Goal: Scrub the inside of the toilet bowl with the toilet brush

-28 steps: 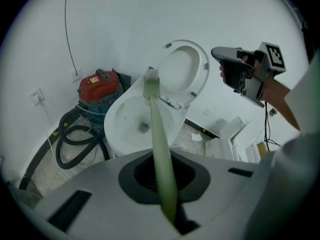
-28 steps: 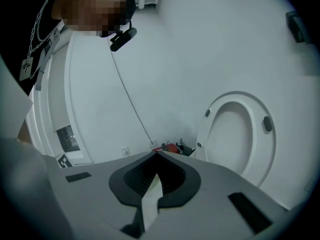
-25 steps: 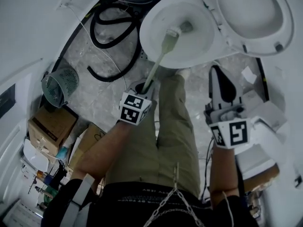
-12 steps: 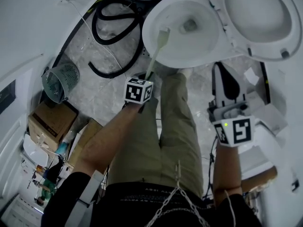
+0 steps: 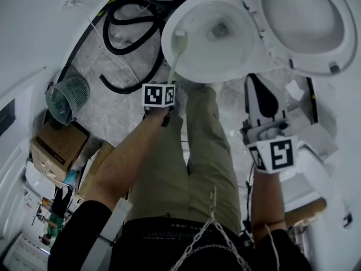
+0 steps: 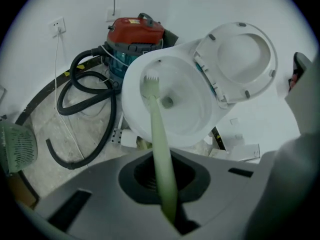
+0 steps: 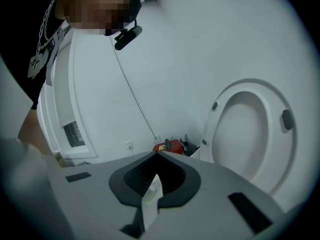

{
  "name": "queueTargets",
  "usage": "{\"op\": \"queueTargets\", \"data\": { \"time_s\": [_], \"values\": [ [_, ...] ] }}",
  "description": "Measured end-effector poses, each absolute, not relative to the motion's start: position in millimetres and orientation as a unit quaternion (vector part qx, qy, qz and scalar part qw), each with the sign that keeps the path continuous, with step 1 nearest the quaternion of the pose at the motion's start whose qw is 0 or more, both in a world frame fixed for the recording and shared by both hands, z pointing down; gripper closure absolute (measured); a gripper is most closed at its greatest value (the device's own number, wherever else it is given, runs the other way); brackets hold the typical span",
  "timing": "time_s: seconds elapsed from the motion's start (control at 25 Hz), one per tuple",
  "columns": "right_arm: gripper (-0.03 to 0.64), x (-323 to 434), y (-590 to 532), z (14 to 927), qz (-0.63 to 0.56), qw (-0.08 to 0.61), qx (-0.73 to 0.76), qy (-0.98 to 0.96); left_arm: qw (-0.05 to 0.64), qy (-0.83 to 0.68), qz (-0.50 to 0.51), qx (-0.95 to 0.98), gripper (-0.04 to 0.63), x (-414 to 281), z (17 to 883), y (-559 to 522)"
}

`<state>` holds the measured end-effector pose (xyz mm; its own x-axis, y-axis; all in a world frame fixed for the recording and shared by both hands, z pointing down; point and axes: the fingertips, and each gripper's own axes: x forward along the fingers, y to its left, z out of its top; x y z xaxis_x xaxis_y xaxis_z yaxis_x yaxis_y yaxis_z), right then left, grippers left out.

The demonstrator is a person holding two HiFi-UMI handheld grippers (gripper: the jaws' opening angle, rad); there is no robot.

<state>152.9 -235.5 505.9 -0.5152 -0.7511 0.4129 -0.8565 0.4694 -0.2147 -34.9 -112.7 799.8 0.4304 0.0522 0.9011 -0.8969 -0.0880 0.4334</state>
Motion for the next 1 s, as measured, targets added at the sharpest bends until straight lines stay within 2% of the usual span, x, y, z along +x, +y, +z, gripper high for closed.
{"op": "queueTargets", "data": {
  "time_s": [1.0],
  "values": [
    [0.624, 202, -253, 516, 0.214, 0.132, 0.489, -0.835, 0.545, -0.335, 0.417, 0.646, 0.595, 20, 825, -216]
  ]
}}
